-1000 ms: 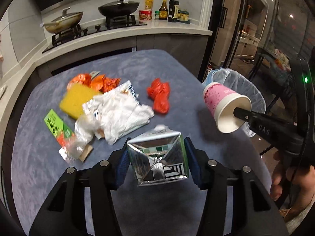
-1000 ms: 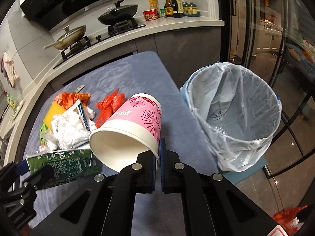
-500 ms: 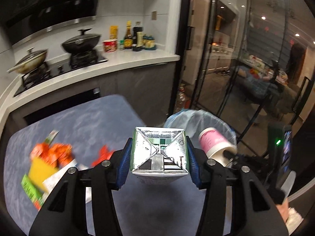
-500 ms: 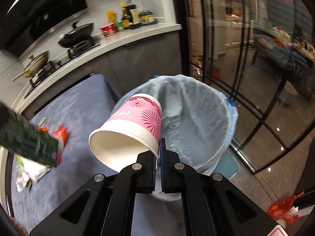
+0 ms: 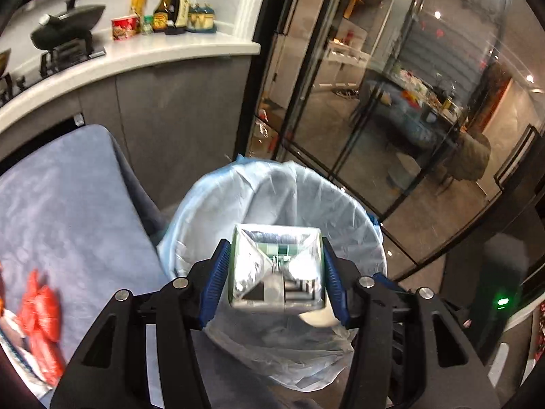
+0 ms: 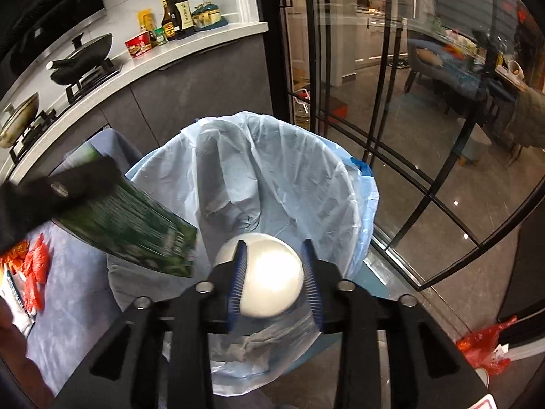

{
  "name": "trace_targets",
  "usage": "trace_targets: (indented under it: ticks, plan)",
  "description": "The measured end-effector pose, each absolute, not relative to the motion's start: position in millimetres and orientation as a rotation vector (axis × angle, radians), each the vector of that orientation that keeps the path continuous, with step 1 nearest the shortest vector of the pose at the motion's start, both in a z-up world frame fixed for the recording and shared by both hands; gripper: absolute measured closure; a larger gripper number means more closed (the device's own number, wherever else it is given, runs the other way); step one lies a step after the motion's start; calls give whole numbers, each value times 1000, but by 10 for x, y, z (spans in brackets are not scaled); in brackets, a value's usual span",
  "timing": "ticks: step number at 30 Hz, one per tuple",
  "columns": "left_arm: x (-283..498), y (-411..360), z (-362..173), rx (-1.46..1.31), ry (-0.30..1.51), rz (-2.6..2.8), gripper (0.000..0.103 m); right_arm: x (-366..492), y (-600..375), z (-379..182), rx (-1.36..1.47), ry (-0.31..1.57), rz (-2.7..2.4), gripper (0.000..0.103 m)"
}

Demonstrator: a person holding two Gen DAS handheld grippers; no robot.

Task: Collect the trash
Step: 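Carry the cup and carton over the bin and open both tools, then move both tools back over the table toward the red plastic bags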

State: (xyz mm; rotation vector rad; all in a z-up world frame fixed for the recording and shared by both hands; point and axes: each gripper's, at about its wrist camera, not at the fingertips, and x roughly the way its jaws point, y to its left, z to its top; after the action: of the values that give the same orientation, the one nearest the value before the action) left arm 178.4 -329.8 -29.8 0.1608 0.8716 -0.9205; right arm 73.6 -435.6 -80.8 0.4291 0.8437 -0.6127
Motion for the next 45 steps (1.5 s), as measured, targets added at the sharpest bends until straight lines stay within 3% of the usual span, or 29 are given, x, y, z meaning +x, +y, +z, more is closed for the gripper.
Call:
trace_targets:
  ticks: [1,2,3,5,15,23,45]
  plan:
    - [1749,-3293,-325,174,857,-909,50,722,-4349,-798,429,842,-613,69]
    - [1723,-3272,-324,176,840,-903,41,704,-4340,-782,431,836,-612,66]
    - [1700,-3235,-312,174,826,-893,26,695,-4326,-764,431,832,-610,61]
    - [1666,-3157,-278,153,796,-873,18,673,-4303,-712,422,817,-614,57]
    - [1666,-2574,-65,85,775,-720,18,617,-3978,-381,376,761,-559,54]
    - [1633,-1606,-93,47,782,-488,18,707,-3356,-255,320,770,-438,54]
    - [1550,706,-447,-49,841,-125,18,1070,-1698,-377,199,872,-169,54]
